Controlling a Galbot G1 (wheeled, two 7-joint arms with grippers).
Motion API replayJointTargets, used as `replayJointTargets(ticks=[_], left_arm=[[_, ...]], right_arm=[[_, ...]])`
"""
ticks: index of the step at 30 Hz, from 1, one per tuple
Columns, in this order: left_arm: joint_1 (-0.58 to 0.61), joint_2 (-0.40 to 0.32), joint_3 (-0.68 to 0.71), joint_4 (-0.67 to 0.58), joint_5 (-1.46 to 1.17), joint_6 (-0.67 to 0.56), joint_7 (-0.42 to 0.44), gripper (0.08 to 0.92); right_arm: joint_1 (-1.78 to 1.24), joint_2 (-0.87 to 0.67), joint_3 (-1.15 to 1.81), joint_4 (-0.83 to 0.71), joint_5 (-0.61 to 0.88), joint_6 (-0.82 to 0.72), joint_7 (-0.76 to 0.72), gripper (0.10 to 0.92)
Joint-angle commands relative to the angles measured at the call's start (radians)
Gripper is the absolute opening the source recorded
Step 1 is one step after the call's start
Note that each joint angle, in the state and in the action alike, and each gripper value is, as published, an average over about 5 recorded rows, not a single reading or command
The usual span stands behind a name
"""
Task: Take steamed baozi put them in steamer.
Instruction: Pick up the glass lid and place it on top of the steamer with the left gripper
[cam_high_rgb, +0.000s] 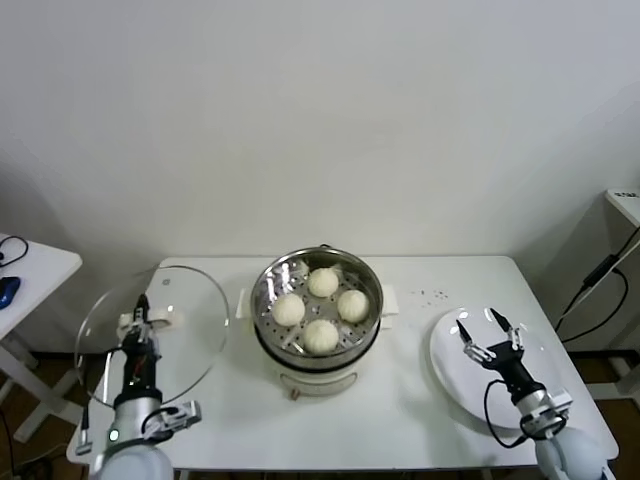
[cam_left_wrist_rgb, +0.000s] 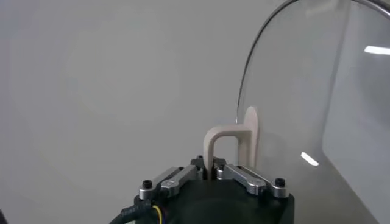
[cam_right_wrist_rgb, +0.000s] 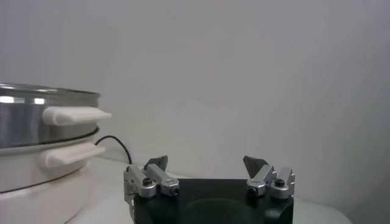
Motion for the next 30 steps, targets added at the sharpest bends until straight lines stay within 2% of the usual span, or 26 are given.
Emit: replayJointTargets(ticks=[1,15,23,30], left_arm=[[-0.054,0.003,0.249,-0.075,0.015,0.146,0.07,0.156],[-0.29,0.03,0.542,0.059,0.051,0.337,0.174,0.156],[-0.365,-0.029,0.605,0.113,0.174,0.328,0.29,0.156],[-0.385,-0.086,0.628,0.153,0.254,0.297,0.375,0.156]], right_arm=[[0.022,0.022,-0.038,-0.033,-0.05,0.014,0.037,0.823],[0.024,0.081,0.007,-0.034,-0.11,0.006,0.046,0.823],[0.02,0.116,0.031,-0.033,-0.129,0.004,0.046,0.823],[0.021,0.129,0.046,-0.043,-0.135,0.004,0.046,0.823]])
